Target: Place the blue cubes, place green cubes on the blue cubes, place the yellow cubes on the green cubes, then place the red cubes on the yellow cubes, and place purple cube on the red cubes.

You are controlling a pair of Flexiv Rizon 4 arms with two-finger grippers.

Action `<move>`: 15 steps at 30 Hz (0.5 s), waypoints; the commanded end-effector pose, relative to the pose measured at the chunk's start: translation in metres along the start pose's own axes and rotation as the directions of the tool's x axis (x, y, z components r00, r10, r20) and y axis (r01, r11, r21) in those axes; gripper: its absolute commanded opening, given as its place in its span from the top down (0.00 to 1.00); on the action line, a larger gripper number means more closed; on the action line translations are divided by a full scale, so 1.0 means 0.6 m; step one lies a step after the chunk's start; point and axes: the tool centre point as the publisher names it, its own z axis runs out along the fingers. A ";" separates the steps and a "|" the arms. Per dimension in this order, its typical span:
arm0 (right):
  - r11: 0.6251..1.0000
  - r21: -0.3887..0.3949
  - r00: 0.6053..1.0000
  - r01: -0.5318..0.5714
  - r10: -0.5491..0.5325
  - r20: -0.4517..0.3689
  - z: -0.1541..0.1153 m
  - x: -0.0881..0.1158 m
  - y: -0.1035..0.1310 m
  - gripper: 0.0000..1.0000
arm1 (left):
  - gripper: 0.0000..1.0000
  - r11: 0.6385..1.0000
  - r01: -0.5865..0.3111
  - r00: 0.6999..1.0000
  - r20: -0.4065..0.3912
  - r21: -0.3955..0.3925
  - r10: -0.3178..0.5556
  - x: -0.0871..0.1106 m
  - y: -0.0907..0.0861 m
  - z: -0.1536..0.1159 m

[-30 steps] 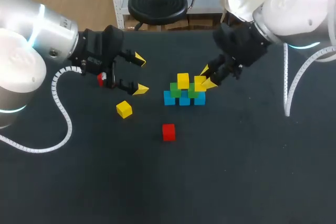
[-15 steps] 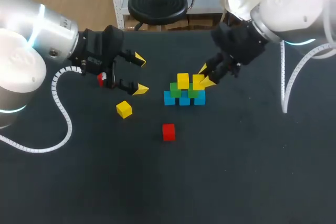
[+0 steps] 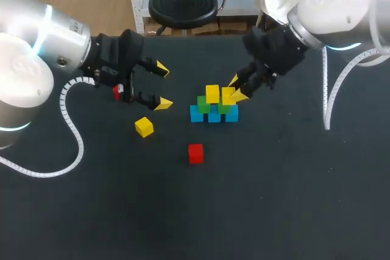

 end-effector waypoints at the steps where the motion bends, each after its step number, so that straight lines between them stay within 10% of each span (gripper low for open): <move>1: 1.000 -0.006 1.000 0.002 -0.002 0.002 0.002 0.001 -0.005 1.00 | 0.00 1.000 -0.003 1.000 0.007 -0.002 0.003 0.003 -0.002 -0.001; 15: 1.000 -0.004 1.000 0.006 -0.006 -0.006 0.005 0.002 -0.007 1.00 | 0.00 1.000 -0.003 1.000 0.007 -0.002 0.003 0.003 -0.002 -0.001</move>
